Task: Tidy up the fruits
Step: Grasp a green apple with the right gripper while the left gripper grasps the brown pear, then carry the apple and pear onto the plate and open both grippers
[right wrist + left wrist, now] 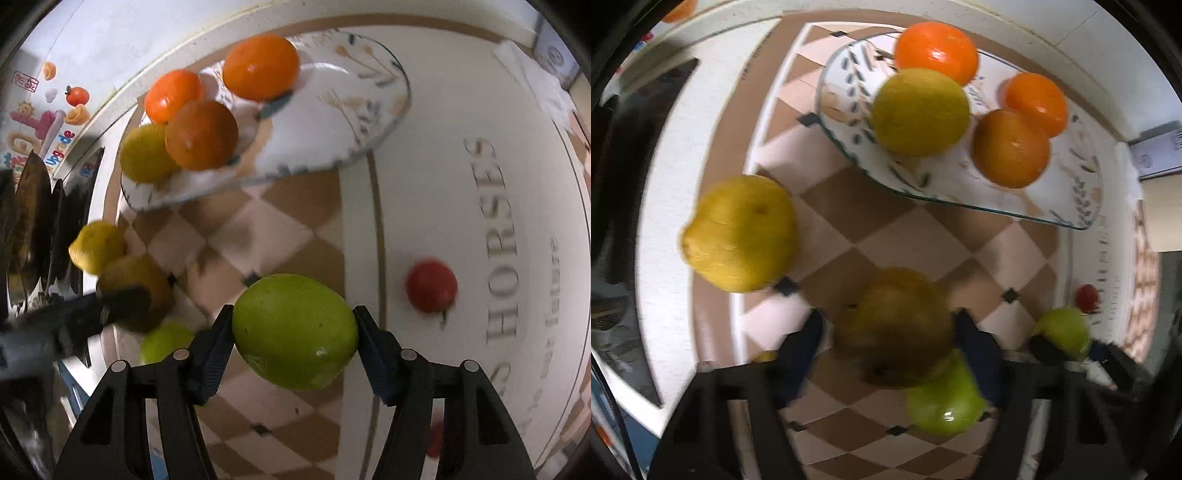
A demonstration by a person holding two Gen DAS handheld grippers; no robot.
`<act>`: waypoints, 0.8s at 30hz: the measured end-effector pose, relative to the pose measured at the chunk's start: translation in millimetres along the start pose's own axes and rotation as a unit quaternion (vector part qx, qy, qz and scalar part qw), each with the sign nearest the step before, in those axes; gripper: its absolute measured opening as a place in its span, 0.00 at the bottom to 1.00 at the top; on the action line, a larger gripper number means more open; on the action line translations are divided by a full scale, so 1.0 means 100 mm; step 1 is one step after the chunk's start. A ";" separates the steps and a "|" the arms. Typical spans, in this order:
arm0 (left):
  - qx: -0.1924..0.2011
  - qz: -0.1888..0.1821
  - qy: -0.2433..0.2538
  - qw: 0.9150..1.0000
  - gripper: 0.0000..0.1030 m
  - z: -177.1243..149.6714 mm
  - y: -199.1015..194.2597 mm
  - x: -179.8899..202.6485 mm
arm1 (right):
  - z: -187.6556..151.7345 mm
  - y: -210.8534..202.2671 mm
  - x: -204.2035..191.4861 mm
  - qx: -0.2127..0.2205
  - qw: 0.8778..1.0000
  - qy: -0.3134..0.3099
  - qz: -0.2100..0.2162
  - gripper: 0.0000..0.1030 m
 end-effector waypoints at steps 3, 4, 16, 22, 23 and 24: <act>0.013 0.014 0.009 1.000 0.63 -0.07 0.00 0.06 | -0.12 0.02 -0.02 -0.007 1.000 -0.007 -0.012 0.64; 0.016 0.016 0.009 1.000 0.63 -0.10 0.00 0.07 | -0.15 0.02 -0.03 -0.008 1.000 -0.009 -0.014 0.64; 0.028 0.024 0.009 0.999 0.63 -0.28 -0.06 0.03 | -0.23 0.05 -0.04 0.008 0.999 -0.014 -0.028 0.64; 0.054 -0.022 0.014 0.998 0.63 -0.24 -0.50 0.19 | -0.18 -0.11 -0.04 0.023 1.000 -0.001 0.009 0.63; 0.061 -0.031 0.020 0.997 0.63 -0.21 -0.60 0.26 | -0.15 -0.17 -0.03 0.028 0.999 0.002 0.016 0.63; 0.070 -0.040 0.025 0.996 0.63 -0.16 -0.70 0.33 | -0.10 -0.28 0.00 0.039 0.999 0.009 0.030 0.63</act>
Point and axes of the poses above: each gripper's, at about its wrist camera, not at the fingertips, and y roughly the way its jaws point, x to its right, z to its top, the point moved 2 cm from there along y, roughly the way its jaws point, and after that the axes turned 9 degrees about -x, right-handed, at the moved point
